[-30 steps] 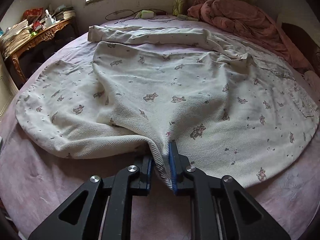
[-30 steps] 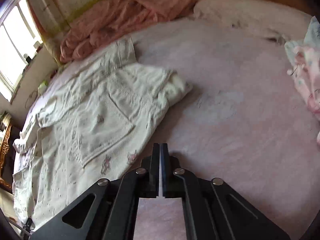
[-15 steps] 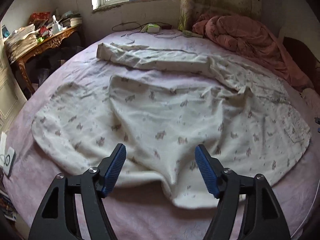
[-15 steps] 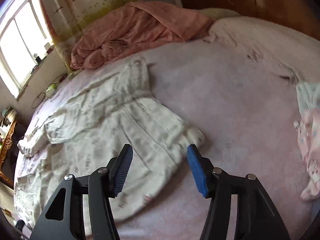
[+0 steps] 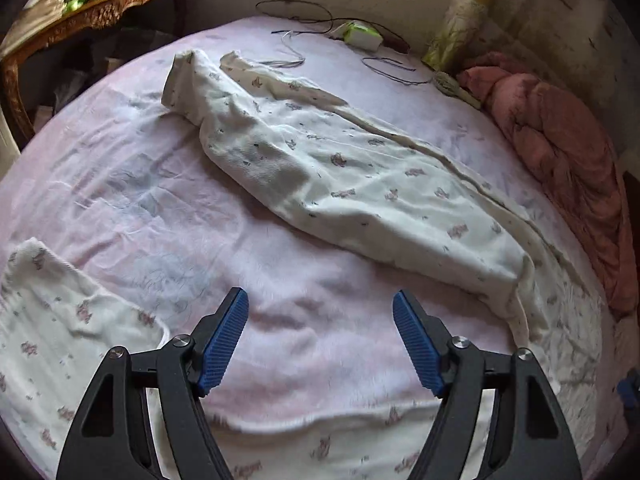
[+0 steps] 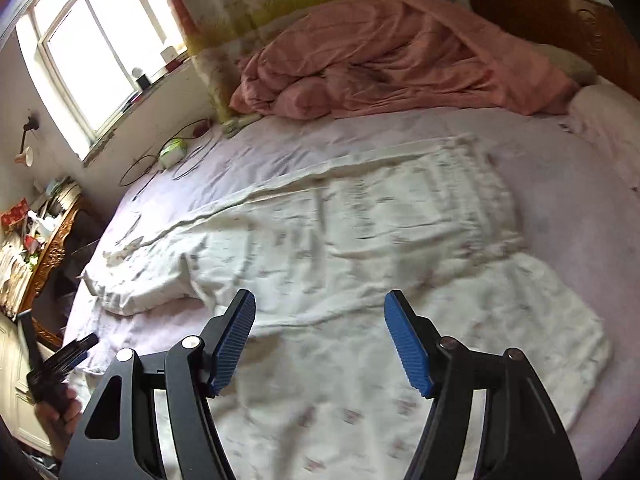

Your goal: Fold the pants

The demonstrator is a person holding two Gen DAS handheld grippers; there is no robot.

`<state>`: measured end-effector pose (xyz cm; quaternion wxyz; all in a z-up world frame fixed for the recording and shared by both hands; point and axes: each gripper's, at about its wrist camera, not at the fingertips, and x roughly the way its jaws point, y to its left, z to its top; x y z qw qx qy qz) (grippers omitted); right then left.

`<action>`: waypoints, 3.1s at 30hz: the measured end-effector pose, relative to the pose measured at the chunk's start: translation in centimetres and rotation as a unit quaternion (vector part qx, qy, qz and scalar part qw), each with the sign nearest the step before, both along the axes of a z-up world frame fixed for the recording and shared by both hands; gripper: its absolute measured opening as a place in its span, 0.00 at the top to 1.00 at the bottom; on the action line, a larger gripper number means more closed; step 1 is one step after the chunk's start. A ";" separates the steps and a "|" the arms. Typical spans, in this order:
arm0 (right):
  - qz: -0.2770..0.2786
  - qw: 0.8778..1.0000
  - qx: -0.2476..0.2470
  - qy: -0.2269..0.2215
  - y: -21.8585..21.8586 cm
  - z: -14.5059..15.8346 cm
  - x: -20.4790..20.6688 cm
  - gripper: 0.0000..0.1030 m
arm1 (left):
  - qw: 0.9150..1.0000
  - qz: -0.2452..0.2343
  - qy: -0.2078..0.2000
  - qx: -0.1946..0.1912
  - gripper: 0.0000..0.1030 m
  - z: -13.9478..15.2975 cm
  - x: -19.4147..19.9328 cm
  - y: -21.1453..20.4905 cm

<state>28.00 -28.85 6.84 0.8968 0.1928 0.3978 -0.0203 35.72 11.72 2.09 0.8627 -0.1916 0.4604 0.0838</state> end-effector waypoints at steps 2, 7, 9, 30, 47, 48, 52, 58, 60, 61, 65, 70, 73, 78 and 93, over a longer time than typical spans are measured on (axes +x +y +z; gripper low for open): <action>0.009 1.000 -0.005 0.010 2.8 -0.5 2.6 0.33 | 0.998 0.031 -0.004 -0.050 0.29 -1.4 2.3 1.7; 0.043 0.999 0.010 0.030 9.1 -2.3 7.5 0.34 | 0.989 0.078 0.022 -0.125 0.30 -5.7 6.8 4.4; 0.053 0.998 0.005 0.037 11.3 -3.1 8.8 0.34 | 0.987 0.100 0.021 -0.122 0.34 -6.4 7.8 5.1; 0.055 0.993 -0.066 0.079 9.0 -4.0 10.1 0.33 | 0.997 0.025 0.020 0.065 0.93 -3.4 -5.3 4.7; -0.001 0.994 0.024 0.102 -4.2 -5.1 18.3 0.30 | 0.999 0.012 0.030 0.033 0.41 2.2 11.7 0.8; 0.006 0.993 0.037 0.113 -3.9 -5.8 19.3 0.30 | 0.999 0.017 0.043 0.028 0.41 1.7 12.7 1.0; -0.013 0.983 0.109 0.150 -3.0 -9.2 22.9 0.30 | 0.998 0.027 0.061 0.010 0.41 0.8 14.5 1.3; -0.063 0.973 0.135 0.173 -2.0 -12.1 27.8 0.30 | 0.996 0.003 0.046 0.072 0.39 1.8 13.4 -0.1; -0.087 0.968 0.128 0.197 -1.8 -12.9 29.2 0.29 | 0.996 -0.008 0.032 0.081 0.37 2.9 12.9 0.0; -0.096 0.967 0.124 0.200 -1.8 -12.9 29.6 0.29 | 0.996 -0.011 0.026 0.083 0.31 3.5 12.6 0.1; -0.096 0.974 0.045 0.202 -0.9 -12.5 30.4 0.92 | 0.997 -0.008 0.013 0.079 0.18 5.7 11.5 1.5; -0.054 0.984 0.048 0.163 -1.5 -11.0 27.8 0.97 | 0.989 0.000 -0.022 0.144 0.14 8.2 8.7 2.0; -0.019 0.991 0.025 0.133 -1.4 -8.9 25.4 0.98 | 0.994 0.007 -0.043 0.103 0.10 8.8 7.9 2.6; 0.016 0.996 -0.034 0.077 -0.5 -4.5 19.6 0.98 | 1.000 -0.007 0.011 -0.023 0.09 5.1 11.4 2.7; 0.064 0.983 -0.171 0.014 2.8 -3.7 -0.3 0.98 | 0.994 0.017 0.106 0.019 0.60 -4.1 11.5 -1.9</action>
